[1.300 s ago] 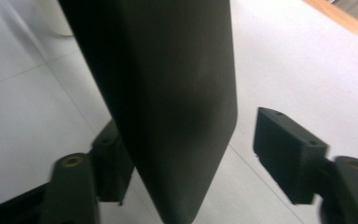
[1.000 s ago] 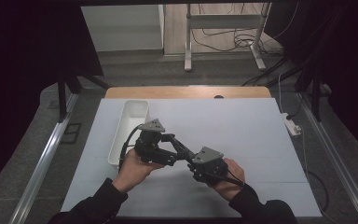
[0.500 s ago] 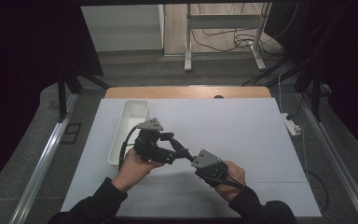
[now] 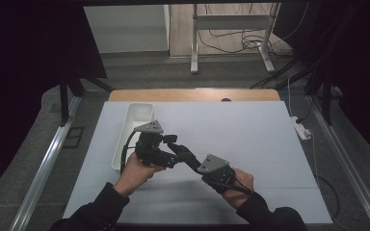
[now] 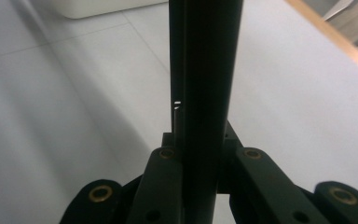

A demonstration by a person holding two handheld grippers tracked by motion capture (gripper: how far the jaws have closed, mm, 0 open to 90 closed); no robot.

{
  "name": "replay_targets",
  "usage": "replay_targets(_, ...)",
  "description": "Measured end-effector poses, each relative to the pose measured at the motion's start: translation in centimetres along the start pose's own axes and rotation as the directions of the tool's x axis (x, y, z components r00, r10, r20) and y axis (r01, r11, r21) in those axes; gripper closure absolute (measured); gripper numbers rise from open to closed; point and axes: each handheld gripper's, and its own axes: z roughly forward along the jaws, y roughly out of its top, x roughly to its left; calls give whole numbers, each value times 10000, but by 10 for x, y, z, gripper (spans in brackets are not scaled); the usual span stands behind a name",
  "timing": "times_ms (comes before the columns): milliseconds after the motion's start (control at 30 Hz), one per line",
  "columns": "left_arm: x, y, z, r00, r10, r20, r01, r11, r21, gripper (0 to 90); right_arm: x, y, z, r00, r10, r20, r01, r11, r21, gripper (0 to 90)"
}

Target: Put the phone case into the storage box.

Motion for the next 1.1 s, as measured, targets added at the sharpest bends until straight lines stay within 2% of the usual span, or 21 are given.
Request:
replay_targets(167,0,0,-6,9980,525,-357,-520,9985,140,41,-5,-1,-1,9986,268,-456,-265,9996,68,845)
replay_targets(300,0,-1,-12,9925,910,-822,-888,9956,294,27,-9,-2,-4,9939,652,-895,-656,9978,-21,844)
replay_targets(333,0,-1,-12,9925,910,-822,-888,9956,294,27,-9,-2,-4,9939,652,-895,-656,9978,-21,844)
replay_targets(400,1,-3,-15,9873,1188,-1056,-1146,9924,449,16,-13,-3,-6,9877,892,-1283,-930,9954,-239,844)
replay_targets(433,1,-3,-15,9873,1188,-1056,-1146,9924,449,16,-13,-3,-6,9877,892,-1283,-930,9954,-239,844)
replay_targets(500,2,-4,-17,9845,1300,-1178,-1248,9909,501,14,-17,-4,-8,9789,1144,-1691,-1222,9918,-366,844)
replay_targets(700,4,-6,-24,9761,1605,-1463,-1542,9866,539,0,-23,-6,-13,9617,1346,-2390,-1569,9846,-768,844)
replay_targets(800,5,-6,-26,9752,1723,-1389,-1662,9846,545,0,-25,-7,-15,9516,1362,-2754,-1664,9820,-894,844)
replay_targets(933,5,-7,-29,9730,1833,-1403,-1766,9825,592,0,-28,-9,-17,9298,1415,-3398,-1874,9765,-1063,845)
replay_targets(1067,5,-6,-32,9755,1817,-1236,-1767,9830,506,0,-28,-10,-18,9128,1296,-3872,-1906,9739,-1233,845)
replay_targets(1100,5,-6,-33,9759,1834,-1179,-1786,9826,505,0,-28,-10,-18,9123,1273,-3893,-1885,9743,-1233,845)
